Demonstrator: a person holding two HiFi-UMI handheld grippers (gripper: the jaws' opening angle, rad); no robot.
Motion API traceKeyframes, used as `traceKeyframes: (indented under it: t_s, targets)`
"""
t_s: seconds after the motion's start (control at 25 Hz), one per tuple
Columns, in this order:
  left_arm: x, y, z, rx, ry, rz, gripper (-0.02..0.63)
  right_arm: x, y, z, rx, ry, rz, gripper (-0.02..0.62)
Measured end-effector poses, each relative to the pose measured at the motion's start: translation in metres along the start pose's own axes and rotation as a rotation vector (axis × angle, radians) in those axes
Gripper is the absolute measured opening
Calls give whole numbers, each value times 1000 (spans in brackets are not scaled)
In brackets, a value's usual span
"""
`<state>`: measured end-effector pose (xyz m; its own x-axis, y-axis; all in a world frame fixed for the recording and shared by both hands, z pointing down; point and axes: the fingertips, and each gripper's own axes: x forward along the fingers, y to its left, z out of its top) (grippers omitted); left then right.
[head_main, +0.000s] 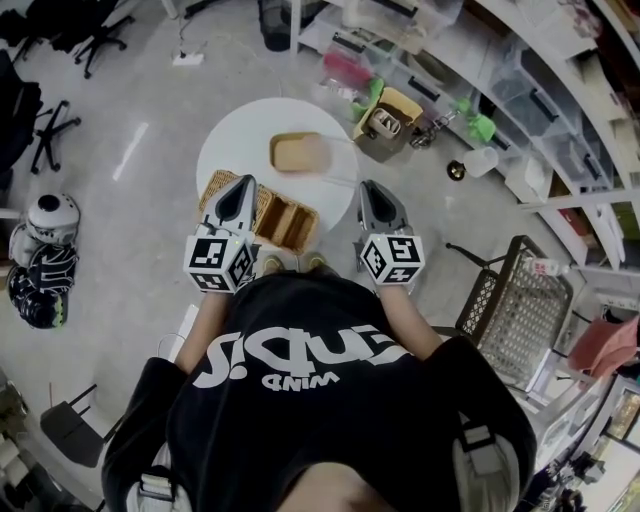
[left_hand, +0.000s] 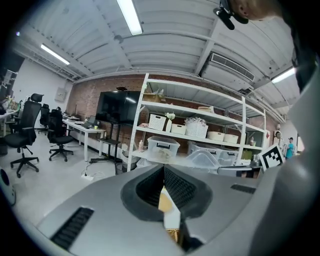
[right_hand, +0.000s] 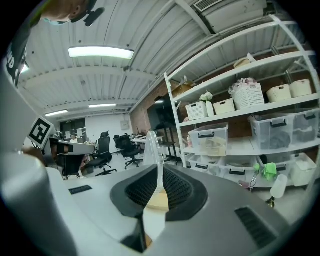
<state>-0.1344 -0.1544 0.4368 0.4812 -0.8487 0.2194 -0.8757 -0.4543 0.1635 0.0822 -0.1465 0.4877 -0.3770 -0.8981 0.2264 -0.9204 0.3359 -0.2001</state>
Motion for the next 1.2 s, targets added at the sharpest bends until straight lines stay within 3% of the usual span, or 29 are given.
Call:
traceKeyframes:
  t_s: [1.2]
  targets:
    - [4,6,-3,-9,15,15,-2,16,0,0,70,6,24,34]
